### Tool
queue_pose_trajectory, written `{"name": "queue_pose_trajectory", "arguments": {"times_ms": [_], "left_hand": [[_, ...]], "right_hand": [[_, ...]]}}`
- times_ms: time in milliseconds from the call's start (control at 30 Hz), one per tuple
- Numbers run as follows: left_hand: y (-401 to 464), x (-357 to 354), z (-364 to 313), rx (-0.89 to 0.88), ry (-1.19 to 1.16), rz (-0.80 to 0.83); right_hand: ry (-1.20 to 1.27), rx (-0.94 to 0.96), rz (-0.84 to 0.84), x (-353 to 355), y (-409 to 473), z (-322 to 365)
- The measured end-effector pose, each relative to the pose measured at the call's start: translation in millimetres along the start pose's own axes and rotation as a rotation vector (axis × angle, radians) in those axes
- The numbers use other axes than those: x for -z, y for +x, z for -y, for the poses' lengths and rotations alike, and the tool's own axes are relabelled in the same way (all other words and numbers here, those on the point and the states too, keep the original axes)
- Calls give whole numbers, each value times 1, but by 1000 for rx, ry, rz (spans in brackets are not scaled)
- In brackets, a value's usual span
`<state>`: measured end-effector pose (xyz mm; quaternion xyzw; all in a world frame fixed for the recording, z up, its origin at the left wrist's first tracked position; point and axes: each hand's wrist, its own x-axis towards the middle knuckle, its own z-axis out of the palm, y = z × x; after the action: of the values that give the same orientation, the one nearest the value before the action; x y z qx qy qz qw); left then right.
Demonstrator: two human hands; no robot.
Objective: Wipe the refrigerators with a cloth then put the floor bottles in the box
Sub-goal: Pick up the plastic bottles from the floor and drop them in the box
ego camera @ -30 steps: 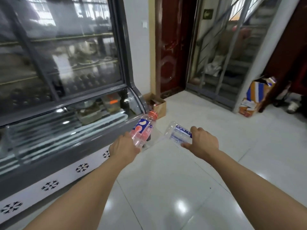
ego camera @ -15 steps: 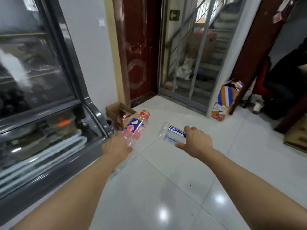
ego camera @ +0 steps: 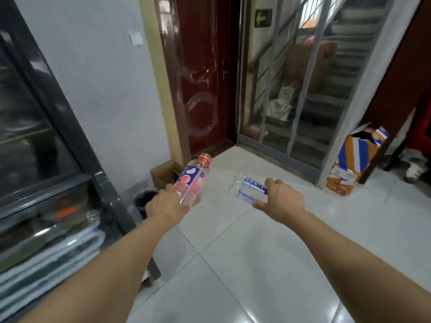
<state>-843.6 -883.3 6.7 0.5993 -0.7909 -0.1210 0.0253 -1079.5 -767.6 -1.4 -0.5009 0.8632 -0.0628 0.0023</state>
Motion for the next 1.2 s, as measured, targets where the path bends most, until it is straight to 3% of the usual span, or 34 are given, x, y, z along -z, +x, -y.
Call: {"name": "queue_pose_trajectory", "arguments": {"times_ms": [300,933,1200], "left_hand": [[152,8,-96,150,-2,-50],[536,10,-206,255,-154,-62],[664,0,-244,467,-205,-144]], "right_hand": [[16,150,85,4,209,-36],[0,325,58,-21,641,-39],[18,544,32,-42,826,-33]]}}
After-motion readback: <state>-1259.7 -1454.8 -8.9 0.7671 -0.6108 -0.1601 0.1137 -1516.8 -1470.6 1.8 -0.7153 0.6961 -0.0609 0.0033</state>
